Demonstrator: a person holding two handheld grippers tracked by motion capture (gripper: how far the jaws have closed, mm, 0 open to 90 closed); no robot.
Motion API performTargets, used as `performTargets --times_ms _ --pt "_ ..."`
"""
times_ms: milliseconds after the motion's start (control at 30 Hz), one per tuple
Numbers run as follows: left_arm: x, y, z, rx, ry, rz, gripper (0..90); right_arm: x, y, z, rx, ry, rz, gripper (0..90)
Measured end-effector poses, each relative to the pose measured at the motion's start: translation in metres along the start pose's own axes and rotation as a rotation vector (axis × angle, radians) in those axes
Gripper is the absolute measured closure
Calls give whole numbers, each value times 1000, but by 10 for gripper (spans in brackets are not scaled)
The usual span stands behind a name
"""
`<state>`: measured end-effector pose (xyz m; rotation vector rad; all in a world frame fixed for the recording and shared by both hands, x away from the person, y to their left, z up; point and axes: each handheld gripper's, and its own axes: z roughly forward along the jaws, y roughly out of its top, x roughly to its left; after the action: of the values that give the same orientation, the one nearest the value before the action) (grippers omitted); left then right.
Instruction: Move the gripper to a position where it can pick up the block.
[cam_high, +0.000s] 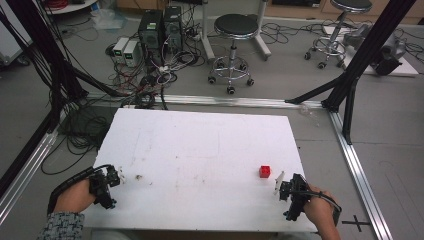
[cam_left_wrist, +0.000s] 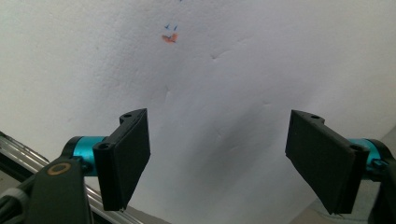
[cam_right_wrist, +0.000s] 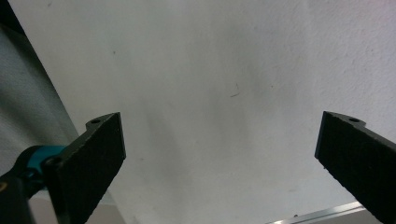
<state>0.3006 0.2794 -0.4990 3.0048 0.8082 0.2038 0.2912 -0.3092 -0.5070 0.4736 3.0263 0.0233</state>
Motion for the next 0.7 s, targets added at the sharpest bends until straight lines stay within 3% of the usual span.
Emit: performTargets --times_ms 700 --pt "-3 3 -1 -11 5 22 223 0 0 -4 -18 -12 7 10"
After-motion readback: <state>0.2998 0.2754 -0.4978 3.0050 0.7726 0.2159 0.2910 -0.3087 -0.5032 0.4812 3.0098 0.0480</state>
